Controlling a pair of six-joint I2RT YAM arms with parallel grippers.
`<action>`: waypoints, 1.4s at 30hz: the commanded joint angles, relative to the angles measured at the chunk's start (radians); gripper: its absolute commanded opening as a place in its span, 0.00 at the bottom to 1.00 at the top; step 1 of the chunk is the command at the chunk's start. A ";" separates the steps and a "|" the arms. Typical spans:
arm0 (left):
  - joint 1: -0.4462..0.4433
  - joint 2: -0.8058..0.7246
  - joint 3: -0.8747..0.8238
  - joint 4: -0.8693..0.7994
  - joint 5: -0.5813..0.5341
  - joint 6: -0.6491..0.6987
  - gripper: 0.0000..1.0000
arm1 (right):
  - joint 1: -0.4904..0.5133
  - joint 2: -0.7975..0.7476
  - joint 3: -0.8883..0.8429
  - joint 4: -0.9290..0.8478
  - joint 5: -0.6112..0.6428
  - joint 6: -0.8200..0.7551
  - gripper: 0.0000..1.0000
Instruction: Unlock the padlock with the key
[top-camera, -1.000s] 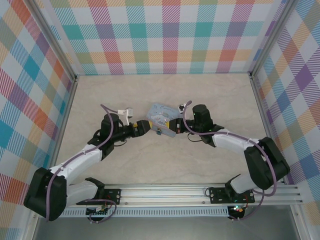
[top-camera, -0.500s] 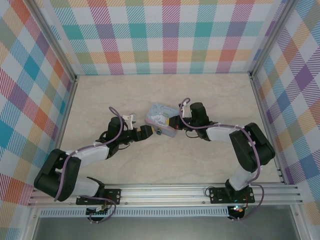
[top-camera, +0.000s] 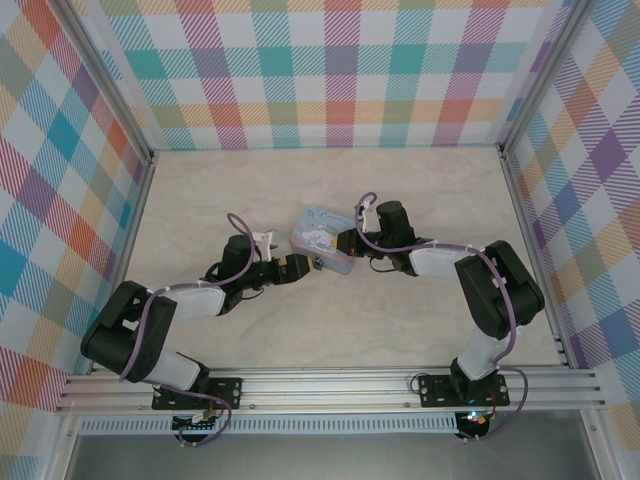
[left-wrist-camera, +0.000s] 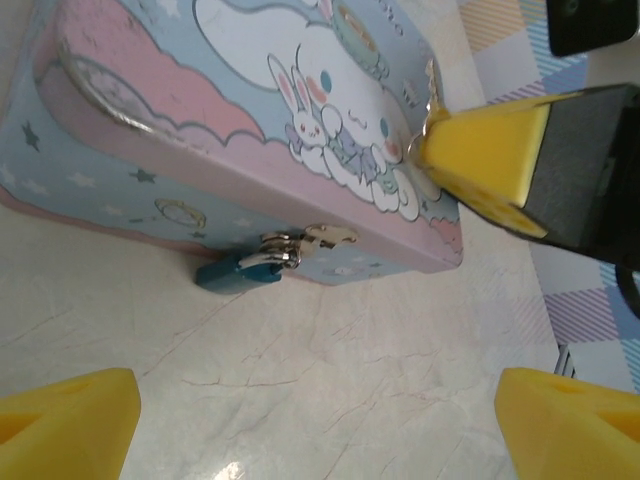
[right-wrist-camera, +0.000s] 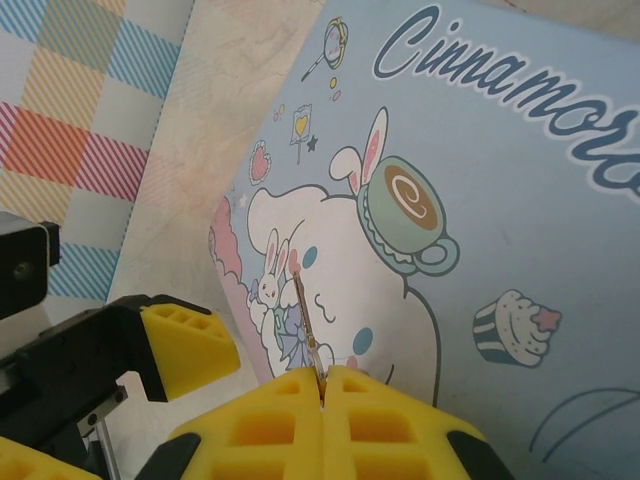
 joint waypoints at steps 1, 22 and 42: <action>-0.021 0.023 0.028 0.046 0.013 0.062 0.91 | -0.005 0.014 -0.033 -0.071 0.016 0.030 0.03; -0.065 0.268 0.098 0.269 -0.011 0.166 0.81 | 0.001 0.005 -0.039 -0.126 0.012 0.057 0.03; -0.076 0.373 0.140 0.308 0.014 0.183 0.69 | 0.000 0.012 -0.012 -0.179 0.030 0.038 0.03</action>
